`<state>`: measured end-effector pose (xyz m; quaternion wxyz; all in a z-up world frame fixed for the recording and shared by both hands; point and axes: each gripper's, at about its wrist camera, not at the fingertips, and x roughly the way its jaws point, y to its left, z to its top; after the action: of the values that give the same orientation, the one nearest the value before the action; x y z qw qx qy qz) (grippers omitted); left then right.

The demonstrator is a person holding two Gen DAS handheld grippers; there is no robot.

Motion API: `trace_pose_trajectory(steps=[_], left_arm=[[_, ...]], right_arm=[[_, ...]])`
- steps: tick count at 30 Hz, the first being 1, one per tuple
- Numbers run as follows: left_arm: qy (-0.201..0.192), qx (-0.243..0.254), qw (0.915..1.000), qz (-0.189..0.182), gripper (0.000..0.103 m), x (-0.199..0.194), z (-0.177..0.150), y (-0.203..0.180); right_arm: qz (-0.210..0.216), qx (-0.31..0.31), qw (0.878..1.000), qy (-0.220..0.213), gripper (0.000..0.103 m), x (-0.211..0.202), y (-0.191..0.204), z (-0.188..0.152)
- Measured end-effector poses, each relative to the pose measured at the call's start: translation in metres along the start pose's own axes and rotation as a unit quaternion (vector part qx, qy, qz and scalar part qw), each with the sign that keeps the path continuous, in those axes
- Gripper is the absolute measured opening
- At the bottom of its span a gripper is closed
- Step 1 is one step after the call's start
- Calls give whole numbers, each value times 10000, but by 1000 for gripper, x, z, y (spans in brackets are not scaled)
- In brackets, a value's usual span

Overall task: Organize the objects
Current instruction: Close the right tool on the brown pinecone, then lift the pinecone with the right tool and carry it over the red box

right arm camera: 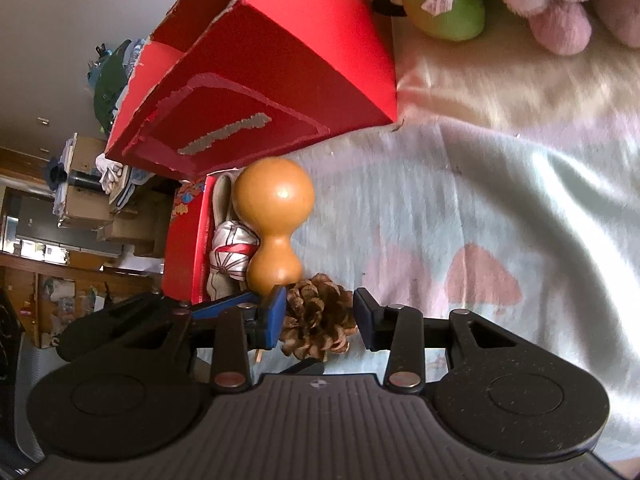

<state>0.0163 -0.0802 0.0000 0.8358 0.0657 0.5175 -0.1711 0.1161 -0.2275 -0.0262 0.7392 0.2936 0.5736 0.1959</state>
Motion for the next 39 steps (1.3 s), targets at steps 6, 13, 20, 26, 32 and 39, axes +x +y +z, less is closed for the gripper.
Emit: trace_pose_trajectory(steps=[6, 13, 20, 26, 32, 39], left_arm=[[-23, 41, 10000, -60, 54, 2, -1, 0], [59, 204, 9996, -179, 46, 4, 0, -6], [-51, 479, 9983, -325, 45, 0, 9, -13], [-403, 916, 9939, -472, 45, -14, 31, -26], [-865, 1254, 9866, -585, 45, -35, 62, -23], [-1389, 1511, 9771, -566, 45, -63, 102, 0]], right_arm=[[157, 261, 9995, 58, 42, 0, -8, -1], [156, 323, 9993, -37, 33, -7, -11, -4], [170, 562, 9975, -395, 33, -31, -15, -7], [32, 558, 9940, -939, 33, -66, -4, 3], [-113, 210, 9896, -1419, 33, -93, 24, 25], [-317, -436, 9819, -1818, 32, -104, 72, 70]])
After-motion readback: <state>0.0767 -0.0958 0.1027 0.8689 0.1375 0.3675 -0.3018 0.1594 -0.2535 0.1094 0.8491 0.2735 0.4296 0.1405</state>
